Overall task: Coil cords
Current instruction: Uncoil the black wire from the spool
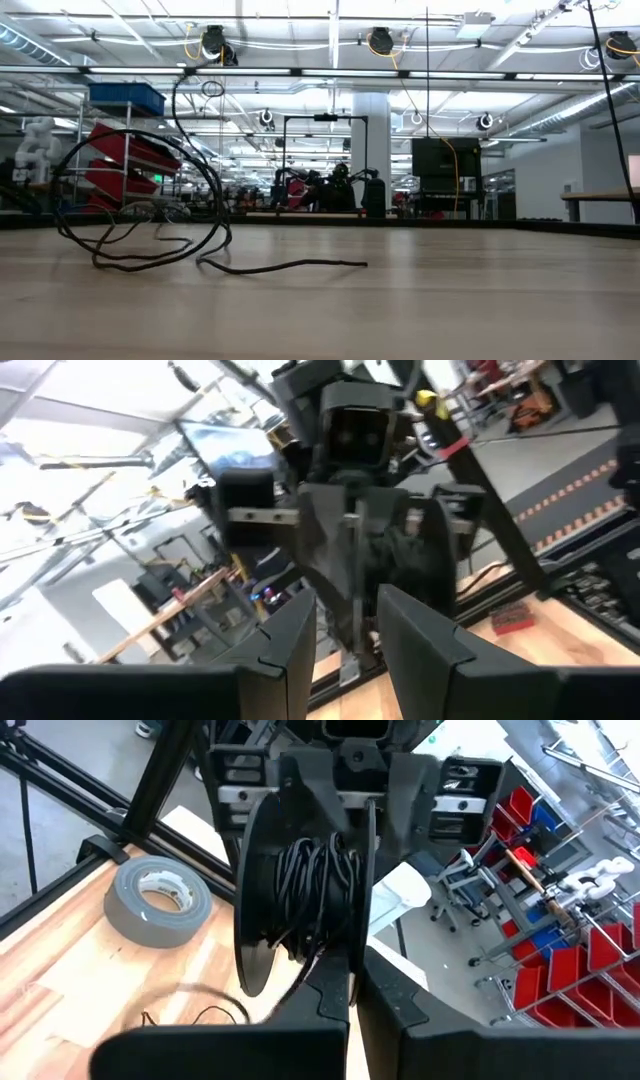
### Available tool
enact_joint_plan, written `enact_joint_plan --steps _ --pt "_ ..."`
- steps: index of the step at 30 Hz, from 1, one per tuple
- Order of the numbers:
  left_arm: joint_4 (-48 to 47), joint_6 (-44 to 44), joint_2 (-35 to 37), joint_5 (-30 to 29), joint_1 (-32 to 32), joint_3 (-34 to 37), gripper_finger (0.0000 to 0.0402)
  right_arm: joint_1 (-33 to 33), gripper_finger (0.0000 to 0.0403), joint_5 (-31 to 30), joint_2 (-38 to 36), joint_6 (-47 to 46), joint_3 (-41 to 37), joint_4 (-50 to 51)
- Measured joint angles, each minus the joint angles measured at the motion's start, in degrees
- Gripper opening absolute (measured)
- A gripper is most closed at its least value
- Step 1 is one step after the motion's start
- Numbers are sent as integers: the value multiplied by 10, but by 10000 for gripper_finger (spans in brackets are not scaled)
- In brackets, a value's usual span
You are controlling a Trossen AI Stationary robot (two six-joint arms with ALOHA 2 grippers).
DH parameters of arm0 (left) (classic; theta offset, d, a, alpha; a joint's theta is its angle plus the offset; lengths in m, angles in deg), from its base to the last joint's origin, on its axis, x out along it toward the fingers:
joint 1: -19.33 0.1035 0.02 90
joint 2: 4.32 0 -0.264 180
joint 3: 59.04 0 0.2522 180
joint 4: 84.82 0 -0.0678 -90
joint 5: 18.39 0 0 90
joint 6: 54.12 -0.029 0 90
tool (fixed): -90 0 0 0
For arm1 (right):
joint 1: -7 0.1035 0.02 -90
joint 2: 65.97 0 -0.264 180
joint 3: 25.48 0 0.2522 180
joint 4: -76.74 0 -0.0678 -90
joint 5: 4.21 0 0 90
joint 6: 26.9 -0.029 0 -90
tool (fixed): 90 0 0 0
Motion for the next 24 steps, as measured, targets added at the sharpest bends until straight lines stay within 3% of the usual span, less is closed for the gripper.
enact_joint_plan --steps 24 --pt "-15 31 -8 29 26 0 116 -13 0 -1 10 -5 0 8"
